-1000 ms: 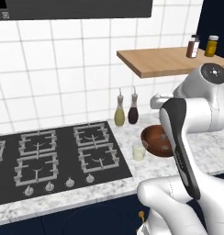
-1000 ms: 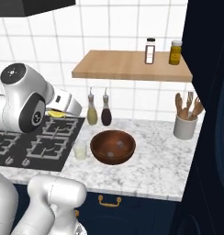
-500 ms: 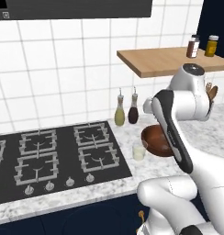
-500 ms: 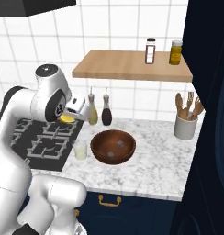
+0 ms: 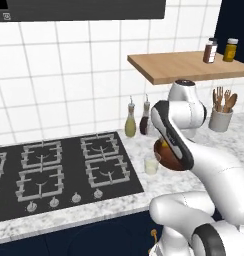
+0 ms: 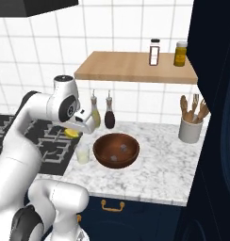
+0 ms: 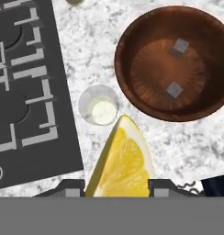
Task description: Grab a lemon wedge from the fridge and one ice cube from the ice bowl, and put them in the glass of lemonade.
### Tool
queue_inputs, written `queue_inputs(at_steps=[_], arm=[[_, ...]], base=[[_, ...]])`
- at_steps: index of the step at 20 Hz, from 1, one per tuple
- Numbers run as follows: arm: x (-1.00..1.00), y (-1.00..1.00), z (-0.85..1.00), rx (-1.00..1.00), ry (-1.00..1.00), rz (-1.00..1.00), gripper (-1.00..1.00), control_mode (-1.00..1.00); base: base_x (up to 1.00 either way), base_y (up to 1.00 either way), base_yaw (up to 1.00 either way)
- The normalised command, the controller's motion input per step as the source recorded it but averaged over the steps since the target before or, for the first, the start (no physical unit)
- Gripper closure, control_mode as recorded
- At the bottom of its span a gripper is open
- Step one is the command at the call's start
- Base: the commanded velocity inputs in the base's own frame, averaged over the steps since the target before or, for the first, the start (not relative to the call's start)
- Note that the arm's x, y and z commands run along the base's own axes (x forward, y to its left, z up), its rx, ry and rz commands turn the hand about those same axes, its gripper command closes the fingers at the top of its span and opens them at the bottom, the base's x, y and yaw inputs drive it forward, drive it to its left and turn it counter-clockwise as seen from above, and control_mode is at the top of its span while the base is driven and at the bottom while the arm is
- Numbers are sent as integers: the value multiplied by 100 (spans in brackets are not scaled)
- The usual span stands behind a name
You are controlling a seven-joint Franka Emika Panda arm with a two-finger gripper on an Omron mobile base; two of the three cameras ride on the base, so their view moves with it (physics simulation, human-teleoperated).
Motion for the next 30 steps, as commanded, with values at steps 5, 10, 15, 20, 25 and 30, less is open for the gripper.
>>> queue_inputs(at_steps=[5, 10, 15, 20, 25, 30], arm=[[16, 26, -25, 10, 32, 0, 100, -100], [1, 15, -53, 21, 28, -6, 100, -100], [17, 4, -20, 12, 16, -1, 100, -100], [63, 0, -4, 2, 16, 0, 100, -100], [-2, 0, -42, 2, 24, 0, 100, -100], [5, 0, -34, 3, 19, 0, 100, -100]], base=[[0, 0, 0], [0, 0, 0], [0, 0, 0], [0, 0, 0], [0, 0, 0], [0, 0, 0]])
